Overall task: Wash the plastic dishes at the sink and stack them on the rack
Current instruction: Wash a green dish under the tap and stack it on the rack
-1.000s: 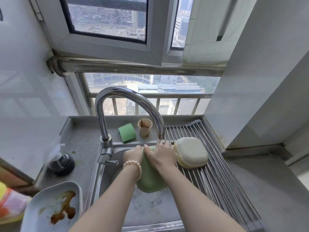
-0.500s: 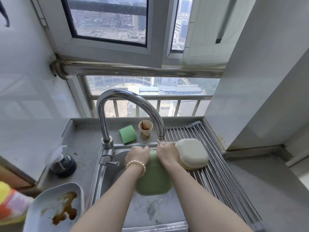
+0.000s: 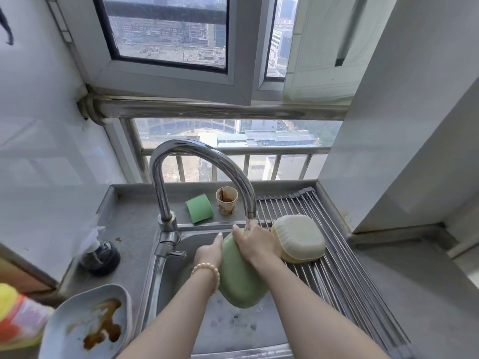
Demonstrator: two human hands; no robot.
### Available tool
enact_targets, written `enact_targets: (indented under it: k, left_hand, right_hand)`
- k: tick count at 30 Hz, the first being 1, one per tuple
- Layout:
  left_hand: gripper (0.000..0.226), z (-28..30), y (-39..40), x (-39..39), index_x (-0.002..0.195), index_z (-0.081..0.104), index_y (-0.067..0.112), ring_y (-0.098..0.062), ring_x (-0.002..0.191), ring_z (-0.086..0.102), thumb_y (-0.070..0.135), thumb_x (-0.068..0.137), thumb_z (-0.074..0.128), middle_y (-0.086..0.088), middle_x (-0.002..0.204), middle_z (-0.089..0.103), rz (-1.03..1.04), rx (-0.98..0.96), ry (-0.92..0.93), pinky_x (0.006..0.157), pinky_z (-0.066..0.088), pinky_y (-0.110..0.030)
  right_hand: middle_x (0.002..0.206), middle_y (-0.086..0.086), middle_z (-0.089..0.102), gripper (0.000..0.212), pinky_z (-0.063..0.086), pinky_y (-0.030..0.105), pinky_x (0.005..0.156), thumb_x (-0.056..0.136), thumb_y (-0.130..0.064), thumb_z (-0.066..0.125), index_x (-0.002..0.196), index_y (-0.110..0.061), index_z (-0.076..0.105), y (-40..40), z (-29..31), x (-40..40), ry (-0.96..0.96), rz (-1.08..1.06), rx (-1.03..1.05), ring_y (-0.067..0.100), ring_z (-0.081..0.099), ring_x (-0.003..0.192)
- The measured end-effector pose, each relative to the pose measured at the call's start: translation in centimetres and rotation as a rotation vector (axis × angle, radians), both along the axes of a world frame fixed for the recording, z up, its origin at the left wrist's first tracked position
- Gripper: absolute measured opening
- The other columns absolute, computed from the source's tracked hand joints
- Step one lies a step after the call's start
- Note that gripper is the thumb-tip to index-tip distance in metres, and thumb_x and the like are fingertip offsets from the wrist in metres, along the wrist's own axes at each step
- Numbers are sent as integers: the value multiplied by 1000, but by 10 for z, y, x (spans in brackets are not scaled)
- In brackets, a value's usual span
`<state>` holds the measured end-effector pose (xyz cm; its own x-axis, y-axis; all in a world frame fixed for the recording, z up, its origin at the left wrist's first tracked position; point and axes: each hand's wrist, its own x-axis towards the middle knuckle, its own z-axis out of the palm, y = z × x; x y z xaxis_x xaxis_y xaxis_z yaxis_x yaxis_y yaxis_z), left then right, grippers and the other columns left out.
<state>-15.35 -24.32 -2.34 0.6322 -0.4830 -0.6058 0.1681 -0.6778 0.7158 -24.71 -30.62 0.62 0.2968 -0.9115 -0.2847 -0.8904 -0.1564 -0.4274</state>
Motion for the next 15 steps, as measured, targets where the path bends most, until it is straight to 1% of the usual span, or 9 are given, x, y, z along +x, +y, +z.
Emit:
enact_targets:
  k: [3, 6, 8, 9, 11, 12, 13, 14, 15]
  left_hand:
    - [54, 11, -4, -8, 116, 61, 6, -32, 112, 57, 46, 101, 28, -16, 122, 62, -271, 26, -288, 91, 42, -35]
    - [51, 17, -12, -8, 123, 61, 12, -31, 118, 54, 44, 102, 27, -15, 129, 59, -324, 31, -342, 95, 40, -35]
    - [50, 18, -18, -2, 118, 65, 7, -31, 117, 55, 44, 99, 38, -16, 128, 60, -266, 29, -253, 95, 41, -33]
    - [49, 15, -21, 1, 118, 64, 4, -31, 117, 55, 42, 97, 43, -17, 129, 59, -217, 31, -188, 97, 42, -33]
    - [52, 10, -26, 5, 125, 58, -1, -31, 120, 53, 39, 95, 47, -18, 133, 56, -89, 28, -41, 101, 40, -34]
    - [53, 9, -27, 6, 127, 55, -2, -32, 121, 53, 38, 94, 49, -18, 133, 55, -16, 11, 48, 103, 39, -35]
    - [53, 6, -27, 7, 128, 54, -3, -32, 120, 53, 36, 93, 50, -18, 132, 56, 62, -13, 129, 104, 40, -37]
    - [52, 3, -27, 7, 127, 54, -3, -32, 118, 54, 35, 92, 52, -18, 129, 57, 122, -27, 182, 104, 41, -39]
    - [50, 0, -26, 6, 126, 54, -3, -33, 116, 56, 34, 92, 52, -19, 127, 58, 161, -31, 206, 103, 42, -39]
  right_hand:
    - [120, 11, 63, 42, 44, 36, 91, 94, -39, 36, 112, -13, 63, -3, 9, 8, -27, 34, 36, 30, 57, 111]
    - [127, 12, 58, 40, 42, 36, 97, 97, -32, 36, 117, -7, 60, -1, 13, 13, -39, 24, 107, 31, 53, 118]
    - [128, 16, 57, 40, 40, 35, 96, 99, -31, 36, 119, -3, 57, -5, 11, 11, -138, -67, 114, 32, 53, 118]
    - [124, 17, 59, 40, 41, 36, 94, 100, -30, 34, 116, -3, 58, -2, 10, 10, -156, -84, 65, 32, 54, 116]
    - [108, 13, 67, 41, 43, 39, 86, 99, -31, 30, 103, -9, 65, 10, 6, 15, -74, -28, -202, 30, 60, 103]
    - [96, 10, 69, 43, 43, 41, 82, 96, -34, 30, 92, -13, 68, 17, 6, 18, 2, -5, -295, 29, 62, 93]
    - [89, 9, 69, 47, 42, 44, 81, 91, -40, 29, 85, -15, 69, 26, 7, 16, 68, 27, -319, 28, 61, 87]
    - [93, 10, 68, 53, 40, 49, 85, 88, -46, 25, 89, -17, 69, 31, 3, 14, 114, 52, -346, 29, 59, 91]
    - [108, 12, 63, 63, 35, 55, 92, 86, -54, 18, 104, -19, 66, 33, -1, 12, 145, 56, -346, 31, 54, 105]
